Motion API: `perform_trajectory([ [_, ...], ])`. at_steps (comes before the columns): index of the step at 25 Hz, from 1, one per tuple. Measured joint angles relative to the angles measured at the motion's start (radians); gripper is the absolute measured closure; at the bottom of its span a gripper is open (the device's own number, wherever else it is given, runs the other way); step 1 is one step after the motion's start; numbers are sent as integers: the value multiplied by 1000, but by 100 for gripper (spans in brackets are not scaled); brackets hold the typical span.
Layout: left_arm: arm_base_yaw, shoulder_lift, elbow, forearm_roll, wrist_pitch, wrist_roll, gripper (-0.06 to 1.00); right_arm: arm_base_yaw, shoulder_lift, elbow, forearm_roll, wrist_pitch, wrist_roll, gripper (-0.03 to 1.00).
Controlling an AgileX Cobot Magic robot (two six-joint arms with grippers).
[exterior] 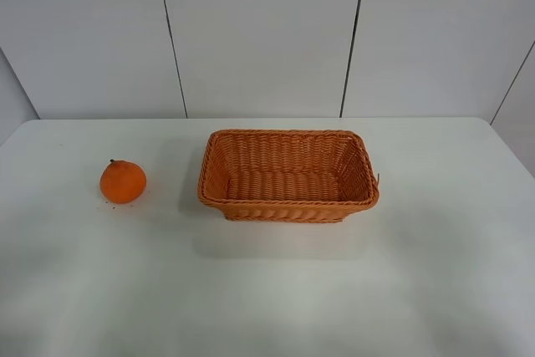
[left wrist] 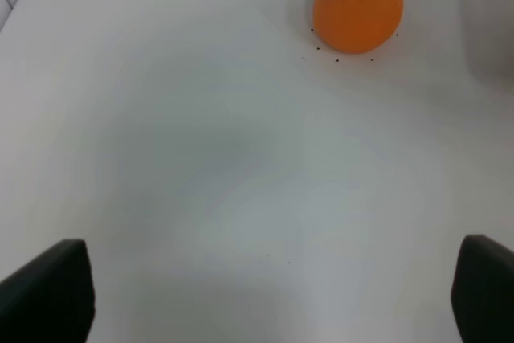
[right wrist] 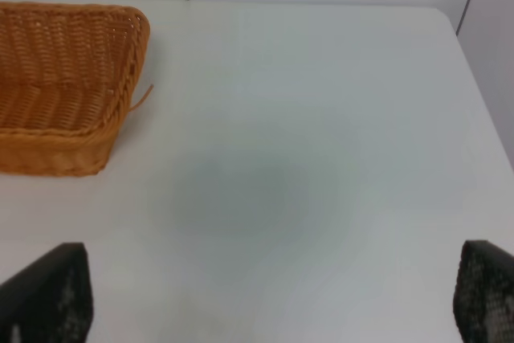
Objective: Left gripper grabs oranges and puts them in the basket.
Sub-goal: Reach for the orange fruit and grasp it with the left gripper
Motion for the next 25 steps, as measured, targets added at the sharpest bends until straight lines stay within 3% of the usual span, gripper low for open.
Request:
perform_trajectory([
  [21,0,1,0,-2,0,1,-5,0,0,0,0,0,0,27],
  [25,0,108,-13,-39,-3,38,-5,0,0,0,0,0,0,27],
])
